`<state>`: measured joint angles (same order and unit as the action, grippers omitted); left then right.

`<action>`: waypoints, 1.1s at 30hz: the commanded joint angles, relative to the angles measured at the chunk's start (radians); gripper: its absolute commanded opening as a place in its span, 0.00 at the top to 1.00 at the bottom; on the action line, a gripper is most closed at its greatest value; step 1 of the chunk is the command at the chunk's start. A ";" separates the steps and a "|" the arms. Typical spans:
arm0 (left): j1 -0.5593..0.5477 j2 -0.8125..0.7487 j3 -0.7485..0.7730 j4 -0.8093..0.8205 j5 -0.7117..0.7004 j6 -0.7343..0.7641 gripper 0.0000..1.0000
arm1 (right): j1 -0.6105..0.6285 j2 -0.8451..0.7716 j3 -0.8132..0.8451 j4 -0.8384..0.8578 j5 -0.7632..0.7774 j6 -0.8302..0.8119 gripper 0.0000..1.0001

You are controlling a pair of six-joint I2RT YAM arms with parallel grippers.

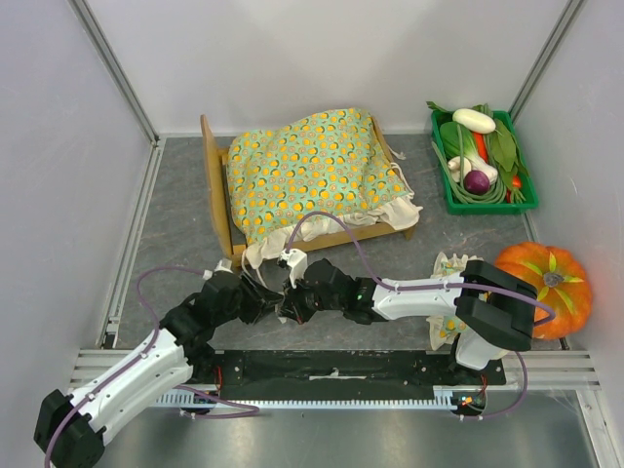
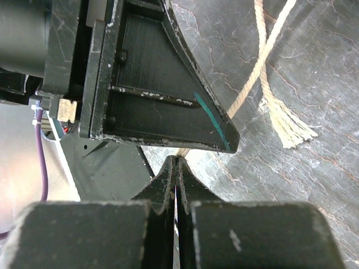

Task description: Set up the pet bed

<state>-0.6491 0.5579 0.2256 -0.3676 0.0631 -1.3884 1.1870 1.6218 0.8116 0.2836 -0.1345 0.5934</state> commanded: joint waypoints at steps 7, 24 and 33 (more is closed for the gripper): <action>-0.026 -0.001 -0.011 0.050 0.017 -0.046 0.84 | -0.004 -0.025 -0.012 0.074 0.026 0.020 1.00; -0.030 0.016 0.087 -0.136 -0.127 0.043 0.98 | -0.012 -0.146 -0.043 -0.023 0.119 -0.026 0.65; -0.030 0.097 0.090 -0.162 -0.181 0.063 0.98 | -0.055 -0.044 0.113 -0.067 0.162 -0.032 0.62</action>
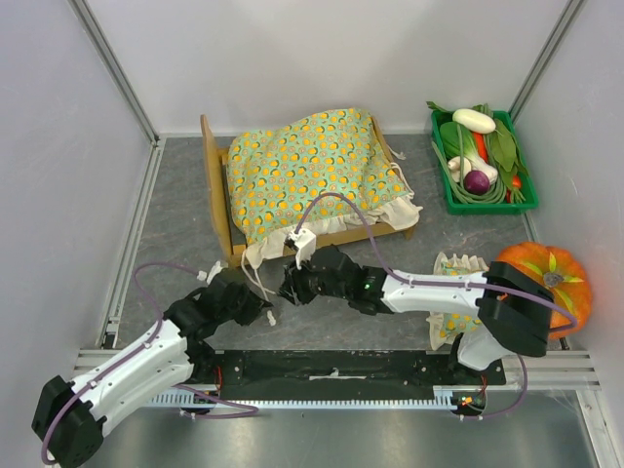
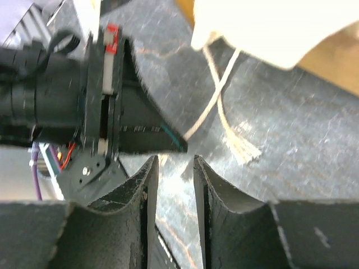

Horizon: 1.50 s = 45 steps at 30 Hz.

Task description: Set up the pet bed

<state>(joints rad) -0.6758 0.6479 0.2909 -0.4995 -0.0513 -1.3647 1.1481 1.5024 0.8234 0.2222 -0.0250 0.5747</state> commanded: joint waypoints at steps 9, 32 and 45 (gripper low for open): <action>-0.004 0.001 0.040 -0.100 -0.122 0.030 0.98 | -0.027 0.314 0.296 0.074 0.053 0.014 0.59; -0.004 -0.077 0.028 -0.208 -0.170 -0.020 0.98 | -0.018 0.602 0.487 0.310 0.204 0.076 0.42; -0.004 -0.128 0.074 -0.258 -0.203 0.010 0.98 | -0.021 0.553 0.402 0.361 0.244 -0.004 0.99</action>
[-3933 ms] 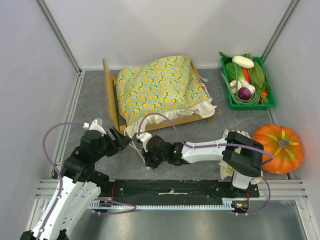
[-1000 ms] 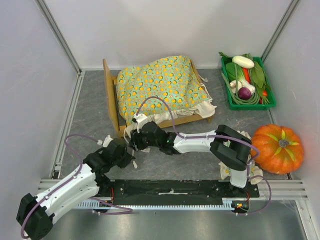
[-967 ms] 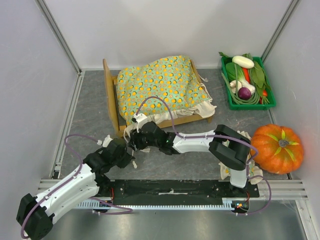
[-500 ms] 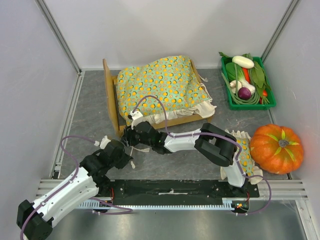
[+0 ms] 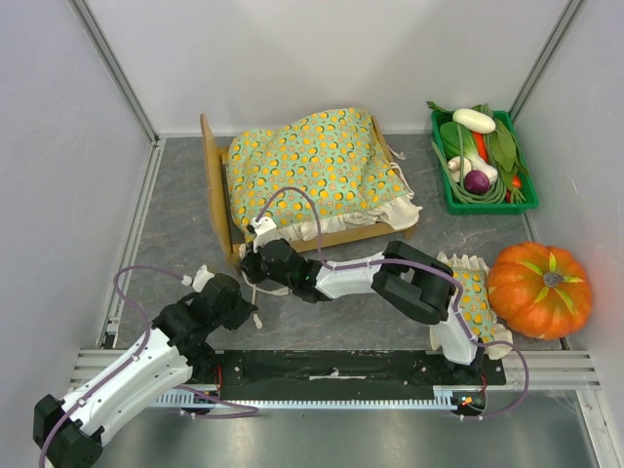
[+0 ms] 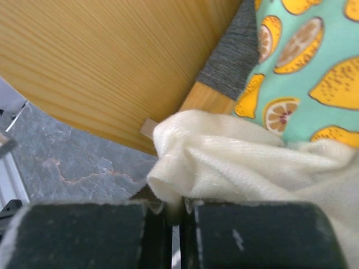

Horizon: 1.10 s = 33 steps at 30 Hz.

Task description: Set up the pet bed

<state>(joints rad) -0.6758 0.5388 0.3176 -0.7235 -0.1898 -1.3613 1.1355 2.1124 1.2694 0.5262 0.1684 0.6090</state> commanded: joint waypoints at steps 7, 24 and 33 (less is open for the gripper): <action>-0.004 -0.034 0.136 -0.070 -0.128 0.057 0.98 | -0.006 -0.166 -0.126 0.037 0.023 -0.094 1.00; 0.004 0.064 0.255 -0.031 -0.345 0.083 0.98 | -0.026 -0.275 -0.214 -0.025 -0.136 -0.133 1.00; 0.117 0.222 0.255 0.203 -0.283 0.134 0.98 | -0.025 -0.295 -0.225 -0.031 -0.167 -0.143 1.00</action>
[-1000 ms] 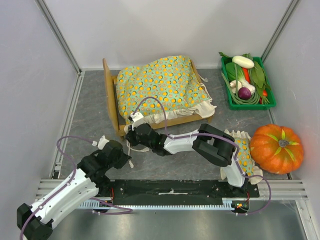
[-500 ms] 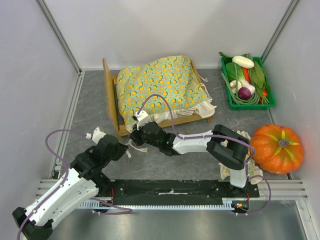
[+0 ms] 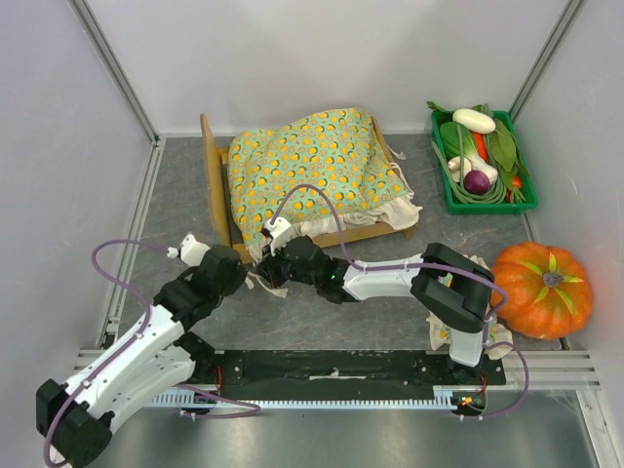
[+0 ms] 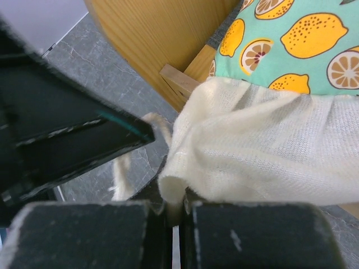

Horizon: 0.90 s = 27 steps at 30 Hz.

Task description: Set up the pet bed

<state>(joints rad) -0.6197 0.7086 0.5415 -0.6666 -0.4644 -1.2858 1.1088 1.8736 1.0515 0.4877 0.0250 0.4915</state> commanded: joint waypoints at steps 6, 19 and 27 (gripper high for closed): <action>0.126 0.103 0.014 0.246 0.035 0.097 0.98 | 0.000 -0.065 -0.013 0.009 -0.069 -0.019 1.00; 0.140 0.206 0.021 0.312 0.055 0.088 0.98 | 0.000 -0.097 -0.021 0.046 -0.120 0.038 0.98; 0.138 0.196 -0.032 0.341 0.130 0.074 0.98 | 0.000 -0.070 0.048 0.052 -0.137 0.076 0.96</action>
<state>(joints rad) -0.4854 0.8986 0.5484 -0.3996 -0.3855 -1.2224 1.1057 1.8252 1.0275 0.4988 -0.0742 0.5461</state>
